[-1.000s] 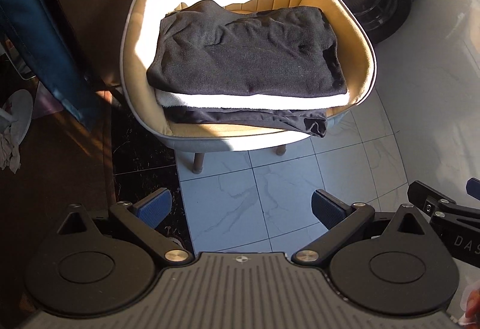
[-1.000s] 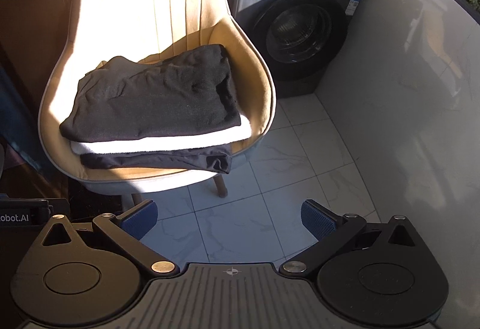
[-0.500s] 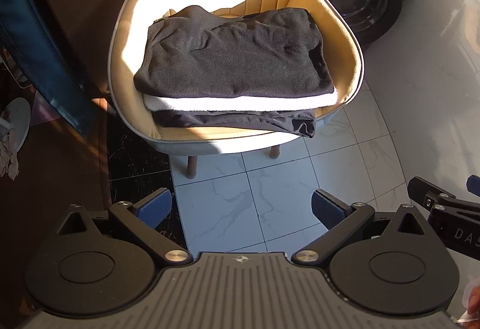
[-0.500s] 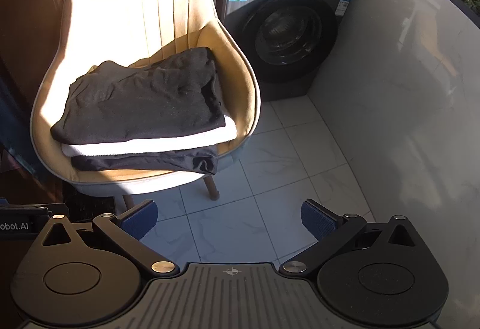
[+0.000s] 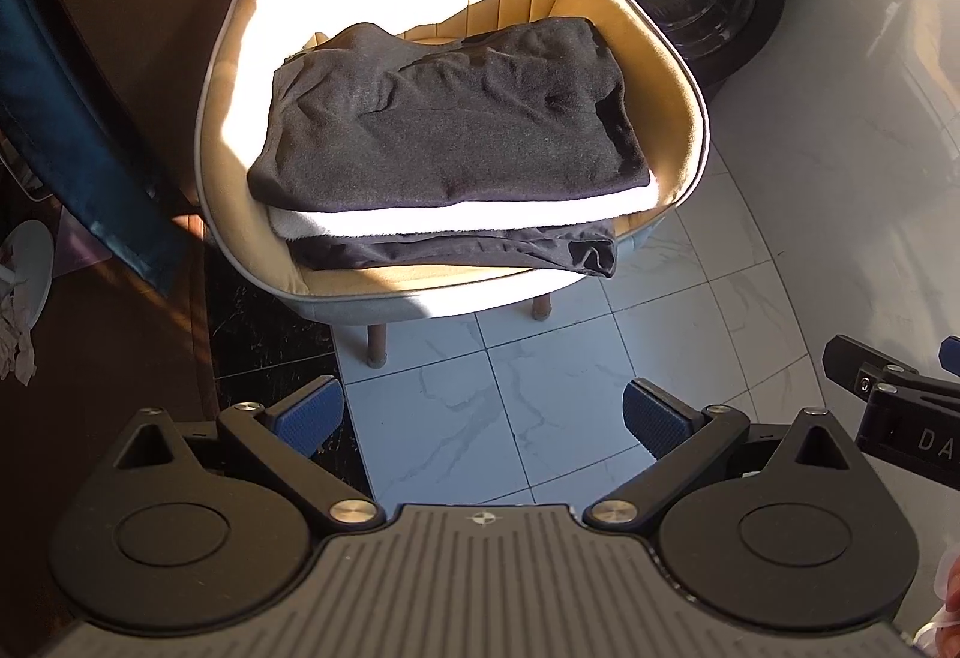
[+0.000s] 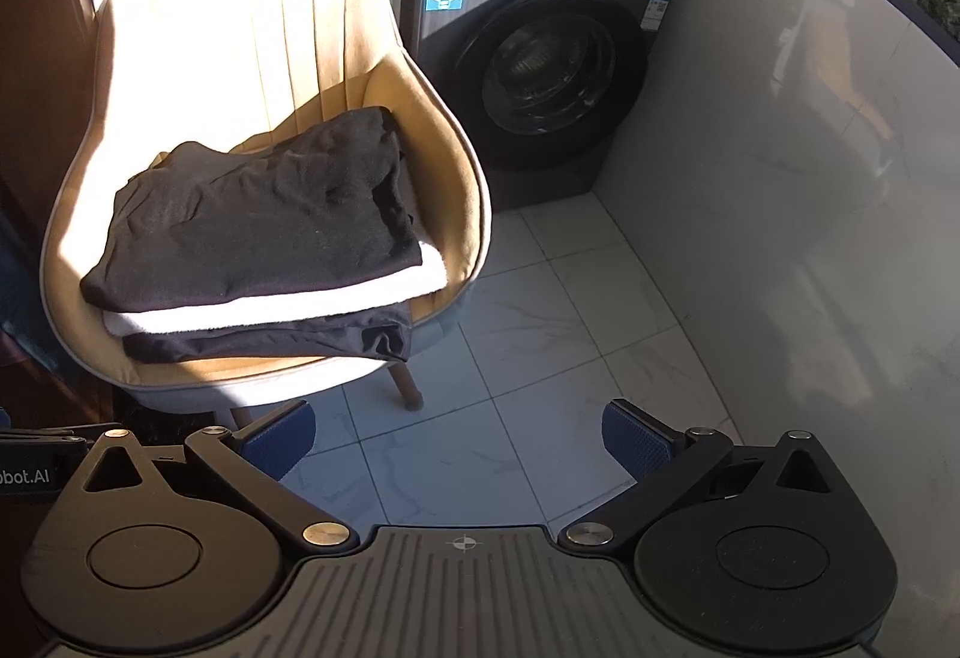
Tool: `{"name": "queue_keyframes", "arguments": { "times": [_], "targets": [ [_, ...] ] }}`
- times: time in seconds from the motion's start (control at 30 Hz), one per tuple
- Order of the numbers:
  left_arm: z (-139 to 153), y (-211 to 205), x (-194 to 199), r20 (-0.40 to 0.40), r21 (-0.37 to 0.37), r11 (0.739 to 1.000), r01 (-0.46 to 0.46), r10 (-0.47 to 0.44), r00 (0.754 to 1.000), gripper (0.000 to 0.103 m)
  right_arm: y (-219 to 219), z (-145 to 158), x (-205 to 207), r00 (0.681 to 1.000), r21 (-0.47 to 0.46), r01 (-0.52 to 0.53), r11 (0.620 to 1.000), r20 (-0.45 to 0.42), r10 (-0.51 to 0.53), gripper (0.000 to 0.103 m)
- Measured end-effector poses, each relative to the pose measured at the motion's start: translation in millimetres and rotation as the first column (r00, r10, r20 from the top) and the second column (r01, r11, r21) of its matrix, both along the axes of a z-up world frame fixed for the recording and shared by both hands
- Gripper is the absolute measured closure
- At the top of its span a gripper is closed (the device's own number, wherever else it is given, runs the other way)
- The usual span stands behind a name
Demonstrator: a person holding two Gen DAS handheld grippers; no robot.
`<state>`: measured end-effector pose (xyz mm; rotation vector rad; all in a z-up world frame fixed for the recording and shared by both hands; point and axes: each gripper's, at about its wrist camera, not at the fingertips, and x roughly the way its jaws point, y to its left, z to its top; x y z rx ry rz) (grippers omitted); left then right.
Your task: Fold clothes
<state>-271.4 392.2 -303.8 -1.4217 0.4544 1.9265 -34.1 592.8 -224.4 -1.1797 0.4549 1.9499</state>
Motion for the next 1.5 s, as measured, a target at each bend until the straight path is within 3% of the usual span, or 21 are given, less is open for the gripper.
{"name": "queue_keyframes", "arguments": {
  "times": [1.5],
  "targets": [
    [21,-4,5,-0.085,0.017,0.999,0.043,-0.041,0.996,0.001,-21,13,6,0.997,0.029,0.038,0.999,-0.075,-0.036,0.001]
  ]
}}
